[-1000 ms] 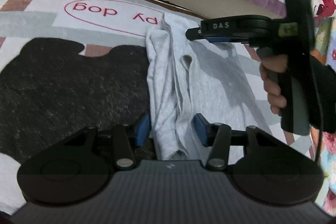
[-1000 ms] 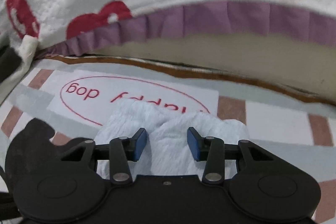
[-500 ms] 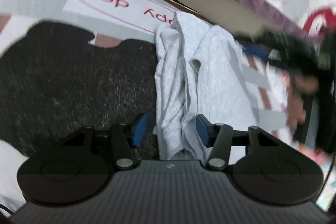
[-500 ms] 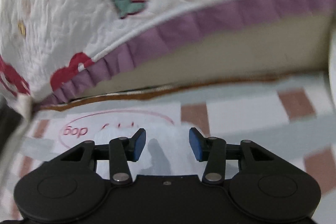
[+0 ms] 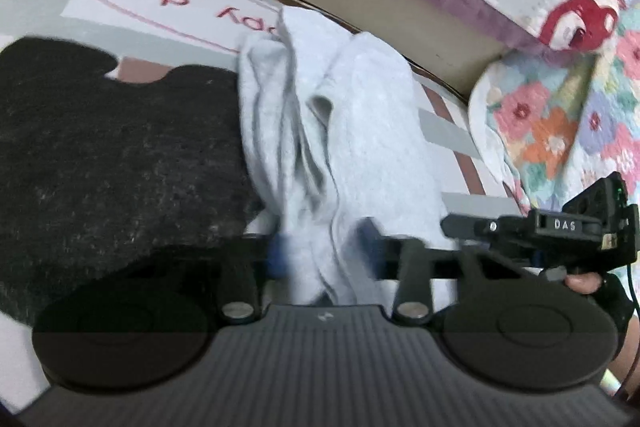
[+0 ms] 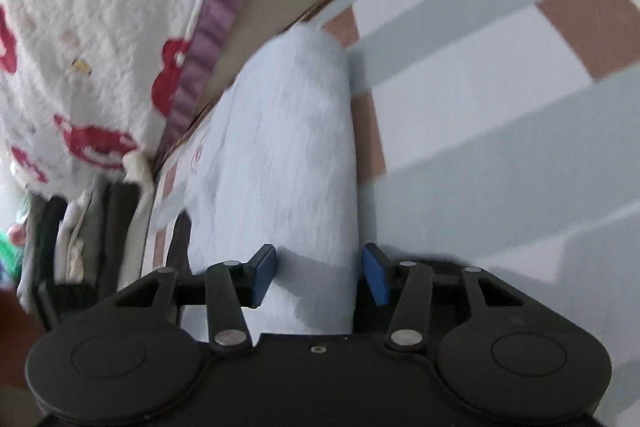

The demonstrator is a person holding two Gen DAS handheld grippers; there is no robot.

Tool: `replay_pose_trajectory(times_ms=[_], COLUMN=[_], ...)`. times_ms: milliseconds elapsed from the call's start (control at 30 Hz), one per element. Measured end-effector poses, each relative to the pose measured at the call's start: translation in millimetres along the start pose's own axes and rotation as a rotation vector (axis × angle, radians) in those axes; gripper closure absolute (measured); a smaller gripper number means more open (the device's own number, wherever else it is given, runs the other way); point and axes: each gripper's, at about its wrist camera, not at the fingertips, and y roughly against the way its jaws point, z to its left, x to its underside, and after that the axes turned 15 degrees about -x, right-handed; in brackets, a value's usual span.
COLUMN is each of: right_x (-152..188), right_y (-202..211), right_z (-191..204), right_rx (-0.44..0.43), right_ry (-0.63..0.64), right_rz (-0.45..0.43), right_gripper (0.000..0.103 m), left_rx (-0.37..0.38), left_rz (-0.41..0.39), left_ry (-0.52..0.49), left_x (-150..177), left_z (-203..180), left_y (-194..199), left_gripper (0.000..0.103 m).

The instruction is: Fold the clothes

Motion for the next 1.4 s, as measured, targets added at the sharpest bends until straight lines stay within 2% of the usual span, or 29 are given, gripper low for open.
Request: replay_pose_trajectory(times_ms=[100,233,333,367,500,567,600,633,667,700,767,833,867,933,1000,1067,1167,1200,1233,1300,1400], right_x=[6.7,4.9,3.8,1.9,-12.3,-22.7,-26.9,-30.7,-34.2,-33.4,-31.6,-29.0,-27.6,-28.3,-31.9,-34.0,-28.1,-22.4,-16.7,-14.1,-17.7], right_y=[2.9,0.4,-3.8,-5.6,-16.4,-24.6,-28.4,-33.0,-37.3,-36.1,-33.8,-27.9,-22.9,-15.2,-12.6,-22.4,-42.2,-45.0,-42.3,-31.9,-23.7], right_z=[-6.2,-7.3,-3.4,-2.9,-3.0,-3.3,-2.5,1.2,5.1,14.2,32.3,51.6,62.9,77.3,82.6,80.2,64.9,60.3,55.4,47.1,41.9], right_rx=[-0.038,-0.062,-0.064,-0.061,-0.064,-0.073,-0.079,-0.066,-0.054,-0.053,-0.053,-0.08,-0.096,-0.119,-0.122,-0.077,0.042,0.071,0.062,0.021,0.033], right_ry=[-0.027,-0.046,-0.037,-0.029,-0.013,-0.009,0.001,0.041,0.08,0.132,0.235,0.313,0.344,0.373,0.376,0.39,0.376,0.385,0.38,0.334,0.301], right_rz=[-0.031,-0.042,-0.036,-0.041,-0.083,-0.108,-0.108,-0.088,-0.07,-0.072,-0.076,-0.108,-0.138,-0.173,-0.164,-0.106,0.009,0.033,0.032,0.0,-0.004], right_gripper=[0.045,0.045,0.045,0.044,0.04,0.036,0.036,0.042,0.061,0.065,0.073,0.073,0.073,0.073,0.073,0.072,0.071,0.071,0.07,0.066,0.062], left_rx=[0.005,-0.007,-0.01,-0.008,0.018,0.0,-0.034,-0.067,-0.101,-0.135,-0.19,-0.182,-0.147,-0.102,-0.067,-0.033,0.034,0.048,0.053,0.035,0.004], left_rz=[-0.018,-0.032,-0.002,0.006,0.018,-0.019,-0.062,-0.105,-0.149,-0.192,-0.264,-0.269,-0.271,-0.219,-0.143,-0.068,0.101,0.12,0.129,0.114,0.096], left_ry=[-0.037,-0.058,-0.016,-0.003,0.03,-0.019,-0.081,-0.142,-0.204,-0.266,-0.354,-0.281,-0.234,-0.161,-0.097,-0.033,0.062,0.095,0.108,0.07,0.034], left_x=[-0.6,1.4,0.8,0.5,-0.8,-1.0,1.4,3.7,6.0,8.3,9.6,-3.9,-10.9,-16.2,-17.6,-18.9,-7.7,-5.3,-4.4,-7.8,-9.9], left_z=[-5.3,-8.8,-1.8,0.4,7.0,-0.4,-8.7,-16.9,-25.1,-33.4,-46.8,-44.7,-38.1,-26.5,-15.7,-4.8,16.4,20.9,22.4,14.9,7.2], left_y=[3.3,2.7,-3.4,-5.2,-11.1,-11.3,-6.8,-2.3,2.2,6.7,17.3,34.3,42.5,42.3,34.7,27.0,-3.3,-6.5,-8.0,-5.4,-5.3], left_gripper=[0.084,0.081,0.071,0.061,0.057,0.057,0.06,0.069,0.081,0.085,0.086,0.086,0.086,0.086,0.086,0.086,0.084,0.084,0.083,0.079,0.074])
